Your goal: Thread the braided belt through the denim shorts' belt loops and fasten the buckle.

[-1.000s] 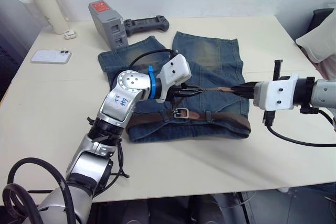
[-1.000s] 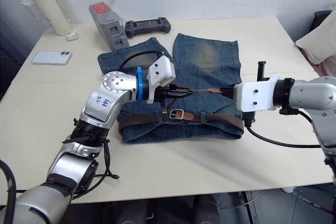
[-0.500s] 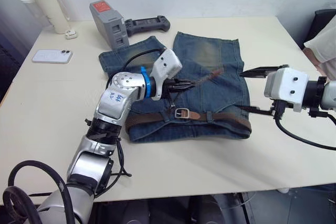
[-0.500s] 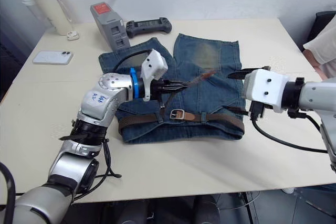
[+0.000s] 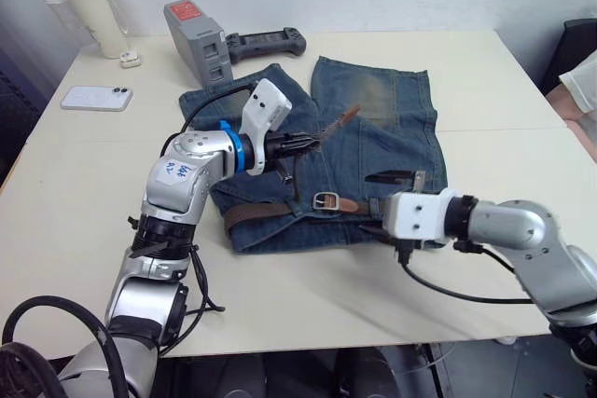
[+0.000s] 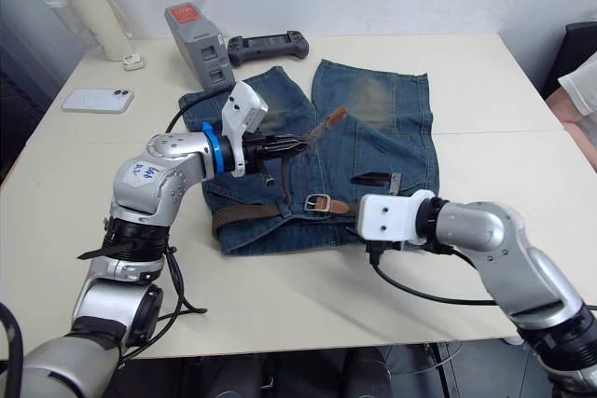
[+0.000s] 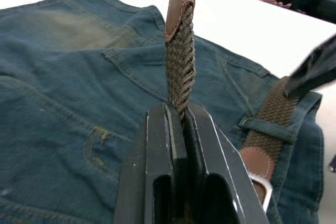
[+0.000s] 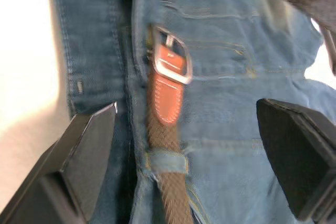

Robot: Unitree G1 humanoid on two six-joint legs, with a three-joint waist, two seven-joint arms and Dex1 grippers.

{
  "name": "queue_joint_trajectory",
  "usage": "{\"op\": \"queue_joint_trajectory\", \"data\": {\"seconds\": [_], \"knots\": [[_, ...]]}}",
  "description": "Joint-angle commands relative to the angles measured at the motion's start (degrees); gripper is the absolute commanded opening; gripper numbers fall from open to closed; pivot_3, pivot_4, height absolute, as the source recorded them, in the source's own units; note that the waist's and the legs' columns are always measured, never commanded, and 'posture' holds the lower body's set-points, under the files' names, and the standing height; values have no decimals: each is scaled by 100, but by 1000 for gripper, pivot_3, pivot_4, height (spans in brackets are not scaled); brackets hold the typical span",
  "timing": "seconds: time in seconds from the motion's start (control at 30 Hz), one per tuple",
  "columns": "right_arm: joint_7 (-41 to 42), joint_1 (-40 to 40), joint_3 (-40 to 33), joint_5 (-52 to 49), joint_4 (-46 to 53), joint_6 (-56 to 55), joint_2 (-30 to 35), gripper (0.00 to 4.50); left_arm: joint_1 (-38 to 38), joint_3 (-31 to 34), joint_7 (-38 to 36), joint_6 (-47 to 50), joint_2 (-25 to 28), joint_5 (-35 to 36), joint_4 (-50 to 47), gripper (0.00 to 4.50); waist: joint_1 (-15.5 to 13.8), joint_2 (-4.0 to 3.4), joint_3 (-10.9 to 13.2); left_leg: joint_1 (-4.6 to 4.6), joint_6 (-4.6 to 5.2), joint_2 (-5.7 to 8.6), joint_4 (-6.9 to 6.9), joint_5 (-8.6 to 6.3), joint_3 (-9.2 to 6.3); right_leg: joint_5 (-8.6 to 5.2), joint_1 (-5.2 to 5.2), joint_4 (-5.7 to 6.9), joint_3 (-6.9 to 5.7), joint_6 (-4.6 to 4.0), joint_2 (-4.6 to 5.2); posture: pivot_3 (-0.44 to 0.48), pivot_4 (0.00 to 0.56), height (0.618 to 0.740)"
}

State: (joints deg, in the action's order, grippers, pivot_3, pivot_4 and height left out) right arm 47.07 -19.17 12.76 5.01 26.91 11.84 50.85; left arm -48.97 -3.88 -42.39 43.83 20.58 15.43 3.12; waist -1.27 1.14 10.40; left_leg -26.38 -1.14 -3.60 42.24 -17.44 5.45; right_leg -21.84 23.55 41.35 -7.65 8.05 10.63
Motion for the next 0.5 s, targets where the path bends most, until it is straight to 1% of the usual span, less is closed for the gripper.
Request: {"op": "queue_joint_trajectory", "data": {"seconds": [0.03,0.1,0.3,0.5], "knots": [[-451,-57,246,694,-318,-543,-276,4472,-118,-13,-4,-128,43,36,-126,0,3,1,0,1,0,0,1,0,1,0,0,1,1,0,0,0,150,664],[-596,-91,399,1003,-533,-755,-436,4472,-117,-35,-17,-140,66,36,-136,0,8,1,-1,2,0,0,2,0,0,0,0,3,0,0,0,0,150,664],[-813,-207,531,1465,-962,-963,-838,4472,-137,-86,-14,-188,118,13,-100,0,24,1,-1,1,-2,-1,0,1,1,0,4,6,1,0,-1,0,150,664],[-997,-235,422,1637,-1139,-1008,-1137,4472,-159,-81,-19,-216,195,-10,-30,0,24,1,-1,0,-2,-1,1,1,0,0,3,5,1,0,-1,0,150,664]]}}
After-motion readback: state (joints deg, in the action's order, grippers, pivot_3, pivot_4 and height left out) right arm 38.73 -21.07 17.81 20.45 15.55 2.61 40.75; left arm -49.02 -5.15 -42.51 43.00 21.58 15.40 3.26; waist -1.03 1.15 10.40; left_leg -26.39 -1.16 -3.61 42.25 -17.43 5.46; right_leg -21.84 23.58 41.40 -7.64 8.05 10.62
